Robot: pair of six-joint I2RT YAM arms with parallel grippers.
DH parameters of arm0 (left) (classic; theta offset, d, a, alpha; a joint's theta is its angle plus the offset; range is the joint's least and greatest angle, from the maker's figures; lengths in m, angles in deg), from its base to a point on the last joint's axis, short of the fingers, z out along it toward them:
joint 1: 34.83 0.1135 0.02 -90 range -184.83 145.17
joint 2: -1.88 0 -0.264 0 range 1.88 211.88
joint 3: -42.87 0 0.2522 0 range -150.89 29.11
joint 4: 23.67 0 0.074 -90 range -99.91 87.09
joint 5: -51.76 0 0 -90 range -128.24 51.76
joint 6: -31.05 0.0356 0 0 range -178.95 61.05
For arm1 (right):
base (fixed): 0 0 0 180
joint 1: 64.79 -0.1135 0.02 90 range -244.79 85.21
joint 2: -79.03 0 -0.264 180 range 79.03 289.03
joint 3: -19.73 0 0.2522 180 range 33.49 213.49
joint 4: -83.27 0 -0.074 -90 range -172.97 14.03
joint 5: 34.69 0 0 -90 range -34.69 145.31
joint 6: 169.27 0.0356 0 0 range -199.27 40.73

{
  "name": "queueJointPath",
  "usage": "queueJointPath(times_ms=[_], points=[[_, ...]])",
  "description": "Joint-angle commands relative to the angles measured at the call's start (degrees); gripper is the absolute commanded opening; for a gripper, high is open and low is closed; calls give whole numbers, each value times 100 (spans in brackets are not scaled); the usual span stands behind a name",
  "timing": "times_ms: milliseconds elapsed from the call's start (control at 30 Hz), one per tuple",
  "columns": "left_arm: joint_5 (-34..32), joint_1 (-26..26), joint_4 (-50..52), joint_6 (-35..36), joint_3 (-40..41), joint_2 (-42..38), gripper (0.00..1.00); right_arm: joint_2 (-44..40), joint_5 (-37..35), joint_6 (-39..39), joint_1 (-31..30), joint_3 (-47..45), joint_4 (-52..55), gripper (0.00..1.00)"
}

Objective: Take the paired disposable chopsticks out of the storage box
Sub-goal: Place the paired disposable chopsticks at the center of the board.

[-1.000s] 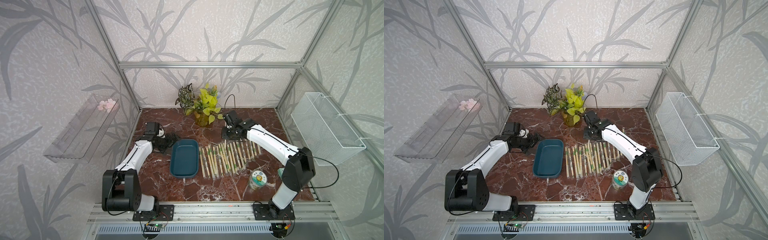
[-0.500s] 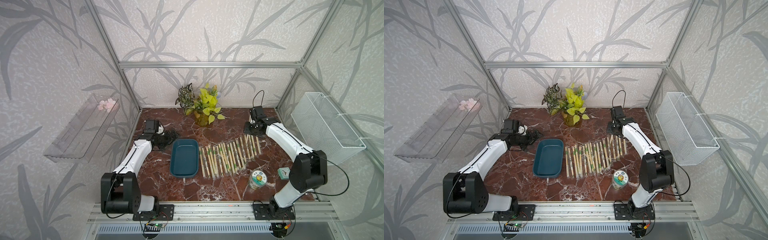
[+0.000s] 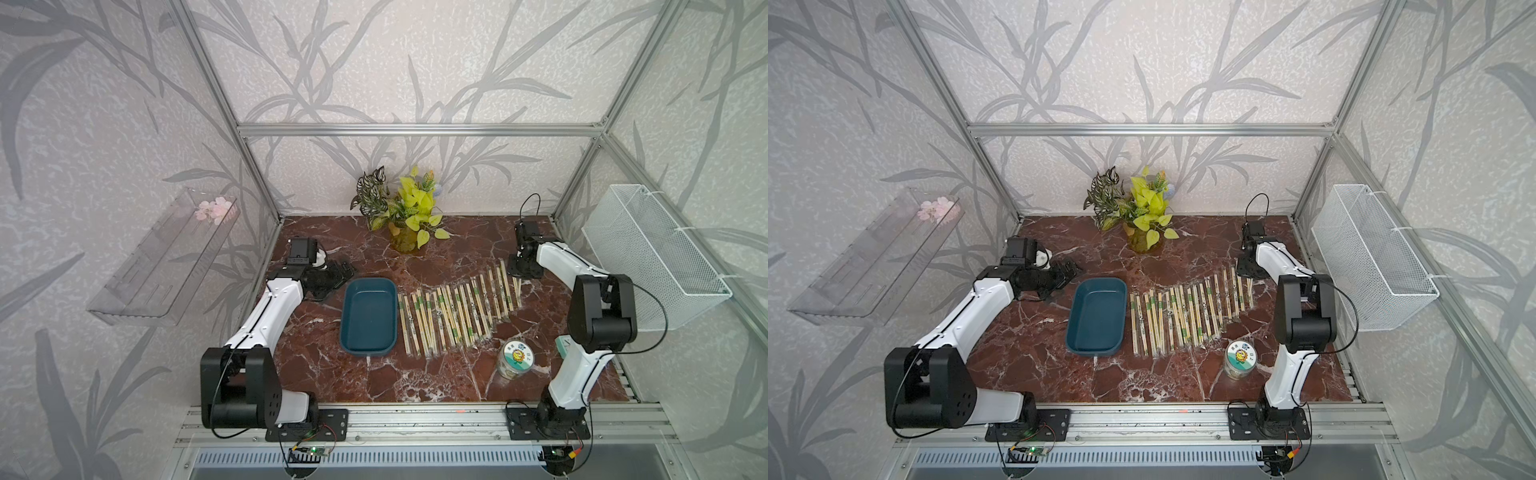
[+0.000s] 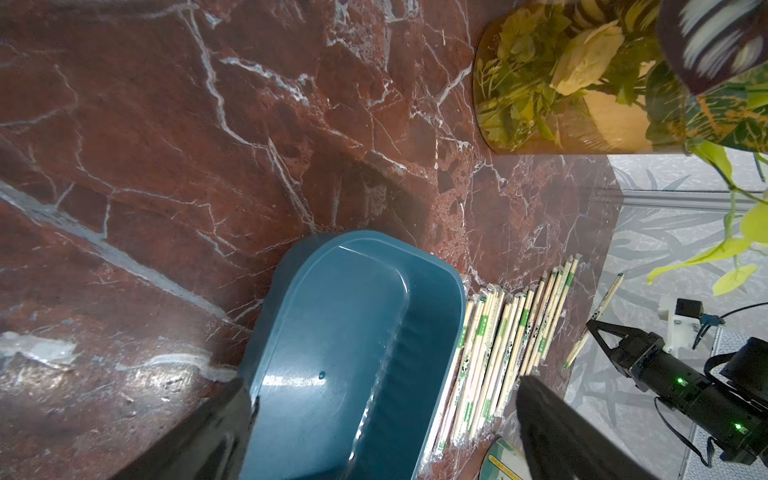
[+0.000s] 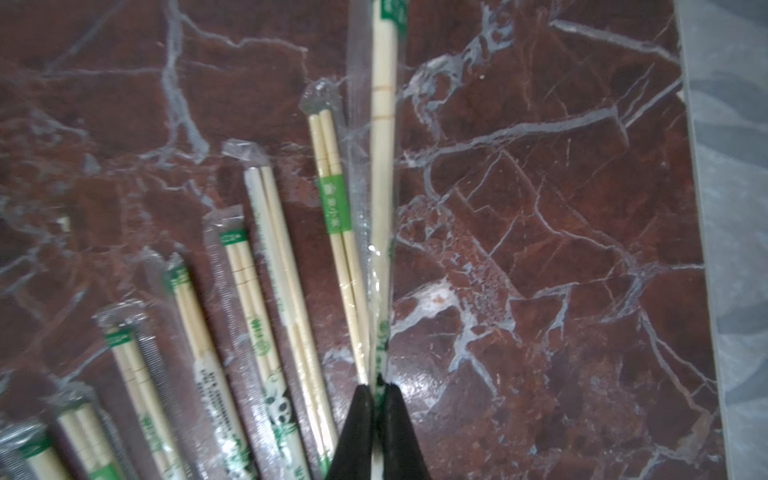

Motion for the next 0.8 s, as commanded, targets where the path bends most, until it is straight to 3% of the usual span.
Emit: queueJointPath(times_ms=[0,233,300,433,533,667,767], points=[[-224,14,141,184,-160,-111,100,297,-253,-348,38,237,-49,3],[-399,70,80,257,-117,-111,100,793,-418,-519,48,527,-4,12],[-441,89,39,268,-91,-112,100,918,-459,-502,54,586,37,21],[-501,169,-93,317,-15,-114,100,952,-605,-425,56,600,103,47],[-565,302,-120,365,-27,-121,100,705,-587,-282,54,530,104,60],[-664,553,-244,479,-80,-182,100,43,-381,98,42,329,101,69],[-1214,731,-466,587,-24,-408,100,-632,-109,335,42,59,-35,74]])
